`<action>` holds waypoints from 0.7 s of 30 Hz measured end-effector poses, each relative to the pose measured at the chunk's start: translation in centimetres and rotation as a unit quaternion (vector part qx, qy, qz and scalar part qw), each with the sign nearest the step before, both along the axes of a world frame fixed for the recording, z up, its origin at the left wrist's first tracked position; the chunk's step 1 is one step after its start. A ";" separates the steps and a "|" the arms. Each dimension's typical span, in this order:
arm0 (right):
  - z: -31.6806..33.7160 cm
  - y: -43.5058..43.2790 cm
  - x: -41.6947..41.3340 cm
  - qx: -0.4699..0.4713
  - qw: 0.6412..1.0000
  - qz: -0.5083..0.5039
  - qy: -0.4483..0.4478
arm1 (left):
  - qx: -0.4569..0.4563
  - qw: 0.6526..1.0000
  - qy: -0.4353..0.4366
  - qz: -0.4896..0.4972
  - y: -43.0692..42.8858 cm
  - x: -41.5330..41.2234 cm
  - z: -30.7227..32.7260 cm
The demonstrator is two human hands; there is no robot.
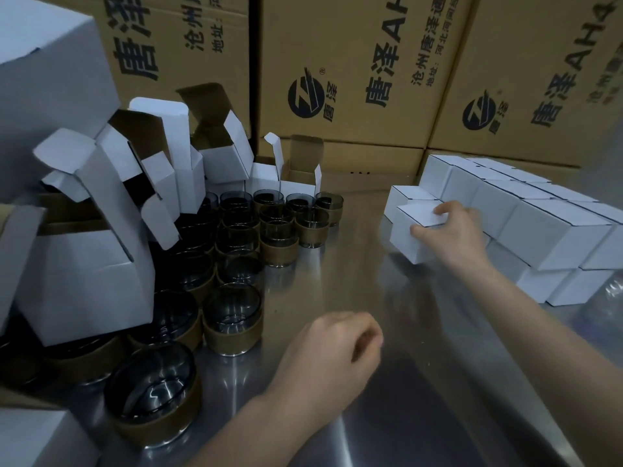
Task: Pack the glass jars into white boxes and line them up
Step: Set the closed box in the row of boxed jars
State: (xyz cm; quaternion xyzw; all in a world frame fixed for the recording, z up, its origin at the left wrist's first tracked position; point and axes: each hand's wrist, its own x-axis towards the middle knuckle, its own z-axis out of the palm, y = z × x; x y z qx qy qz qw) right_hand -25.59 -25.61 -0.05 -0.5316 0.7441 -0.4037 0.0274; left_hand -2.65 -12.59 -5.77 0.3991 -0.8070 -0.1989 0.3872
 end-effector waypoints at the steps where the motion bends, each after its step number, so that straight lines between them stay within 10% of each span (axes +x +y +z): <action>1: -0.2 -0.6 -0.3 0.004 1.000 -0.010 0.005 | -0.006 1.000 -0.009 -0.018 0.1 0.0 0.0; 21: -1.4 -4.2 -1.5 0.068 0.967 -0.127 0.212 | -0.009 0.996 -0.048 -0.070 0.3 0.2 0.4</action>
